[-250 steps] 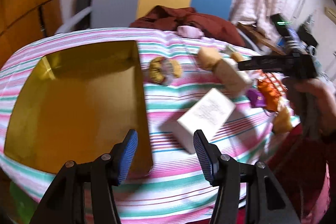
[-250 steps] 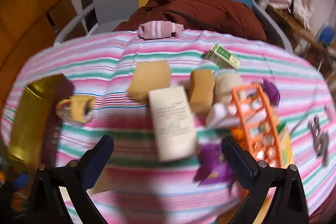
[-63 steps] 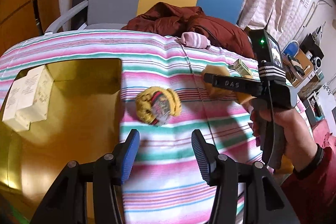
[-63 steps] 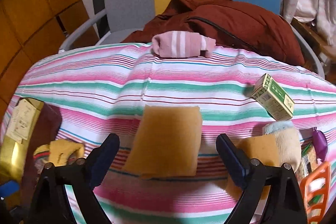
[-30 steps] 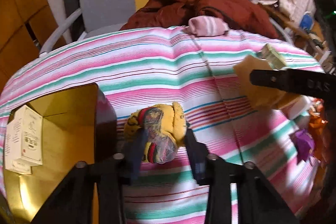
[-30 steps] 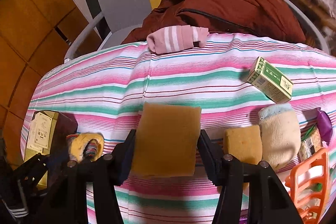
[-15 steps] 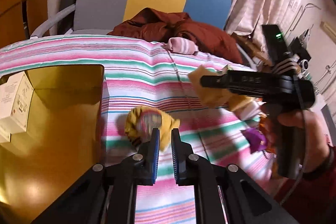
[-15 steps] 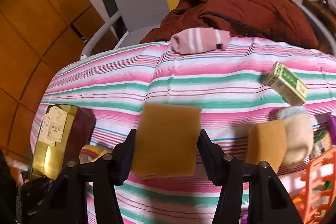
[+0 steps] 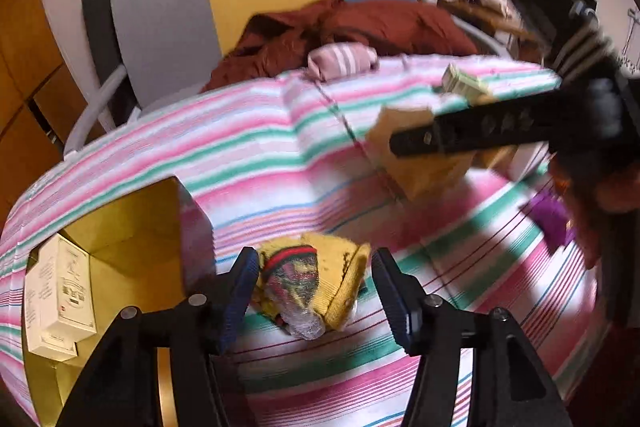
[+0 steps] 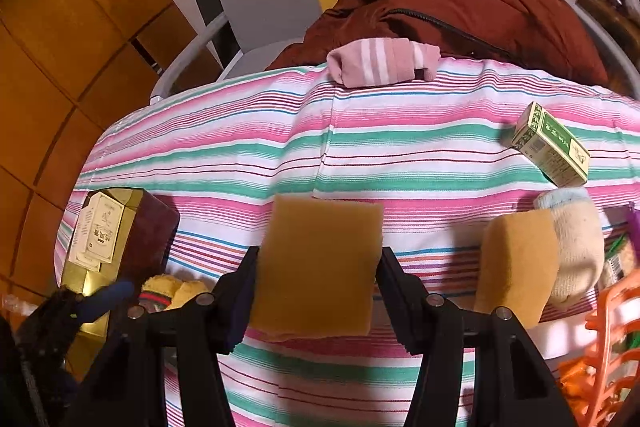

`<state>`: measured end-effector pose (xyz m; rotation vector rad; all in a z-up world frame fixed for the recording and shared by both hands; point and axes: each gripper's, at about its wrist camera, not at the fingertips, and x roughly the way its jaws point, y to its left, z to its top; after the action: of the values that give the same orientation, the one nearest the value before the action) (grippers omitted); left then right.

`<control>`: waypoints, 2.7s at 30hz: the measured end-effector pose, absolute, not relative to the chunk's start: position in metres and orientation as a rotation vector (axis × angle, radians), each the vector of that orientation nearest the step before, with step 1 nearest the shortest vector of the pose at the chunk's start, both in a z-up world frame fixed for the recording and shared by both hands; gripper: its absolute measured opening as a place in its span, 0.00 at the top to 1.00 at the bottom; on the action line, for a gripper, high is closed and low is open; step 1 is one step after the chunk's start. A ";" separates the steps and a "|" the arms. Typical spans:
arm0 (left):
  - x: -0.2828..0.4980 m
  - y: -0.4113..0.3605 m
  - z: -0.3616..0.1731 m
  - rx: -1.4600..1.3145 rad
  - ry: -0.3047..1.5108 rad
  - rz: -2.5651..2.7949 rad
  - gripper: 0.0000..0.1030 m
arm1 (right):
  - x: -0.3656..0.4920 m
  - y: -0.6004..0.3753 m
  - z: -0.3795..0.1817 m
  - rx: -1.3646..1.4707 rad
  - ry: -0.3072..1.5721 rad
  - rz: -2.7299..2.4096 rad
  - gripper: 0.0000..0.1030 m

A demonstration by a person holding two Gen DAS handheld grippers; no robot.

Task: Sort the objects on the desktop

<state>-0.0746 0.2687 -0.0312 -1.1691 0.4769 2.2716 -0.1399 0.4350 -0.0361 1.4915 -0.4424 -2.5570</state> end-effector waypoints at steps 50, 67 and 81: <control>-0.046 0.209 -0.010 -1.099 0.100 2.157 0.97 | -0.131 0.402 -0.032 1.444 -0.347 -2.536 0.44; -0.091 0.099 0.026 -1.090 -0.200 2.340 0.97 | -0.130 0.297 0.028 1.254 -0.327 -2.418 0.43; -0.146 0.040 -0.001 -1.148 -0.199 2.459 0.96 | -0.165 0.211 -0.002 1.370 -0.304 -2.349 0.44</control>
<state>-0.1456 0.0400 -0.0007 -1.1482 -0.1985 2.4586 -0.1651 0.2113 -0.0018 1.3701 -0.3043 -2.3489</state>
